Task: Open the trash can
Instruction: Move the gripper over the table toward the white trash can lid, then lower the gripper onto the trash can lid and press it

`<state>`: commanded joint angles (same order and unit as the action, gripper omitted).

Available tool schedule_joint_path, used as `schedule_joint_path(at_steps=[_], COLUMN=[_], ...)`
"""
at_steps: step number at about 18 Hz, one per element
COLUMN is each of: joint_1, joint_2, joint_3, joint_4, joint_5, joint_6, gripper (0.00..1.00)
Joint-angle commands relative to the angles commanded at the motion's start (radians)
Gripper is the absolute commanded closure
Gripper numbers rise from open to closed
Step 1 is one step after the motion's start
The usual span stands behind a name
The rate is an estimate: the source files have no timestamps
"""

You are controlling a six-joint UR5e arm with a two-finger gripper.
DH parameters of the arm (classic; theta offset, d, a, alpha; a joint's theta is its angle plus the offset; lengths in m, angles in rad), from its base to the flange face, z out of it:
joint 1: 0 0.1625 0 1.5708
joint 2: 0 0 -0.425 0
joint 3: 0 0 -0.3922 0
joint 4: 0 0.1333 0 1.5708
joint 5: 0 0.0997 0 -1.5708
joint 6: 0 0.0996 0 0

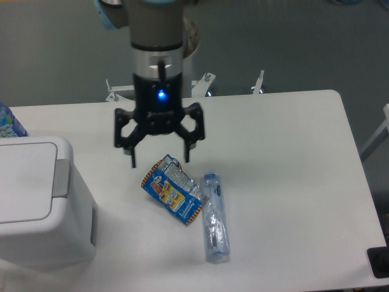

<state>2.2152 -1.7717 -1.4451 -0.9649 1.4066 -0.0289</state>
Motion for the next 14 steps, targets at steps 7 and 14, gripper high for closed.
schedule_joint_path(at_steps=[7,14], joint_1=[-0.061,-0.094], joint_2=[-0.006,-0.011], joint_3=[-0.009,-0.028], joint_4=[0.0,0.0], joint_5=[0.002,0.005], joint_6=[-0.014,-0.014], gripper=[0.0,0.0])
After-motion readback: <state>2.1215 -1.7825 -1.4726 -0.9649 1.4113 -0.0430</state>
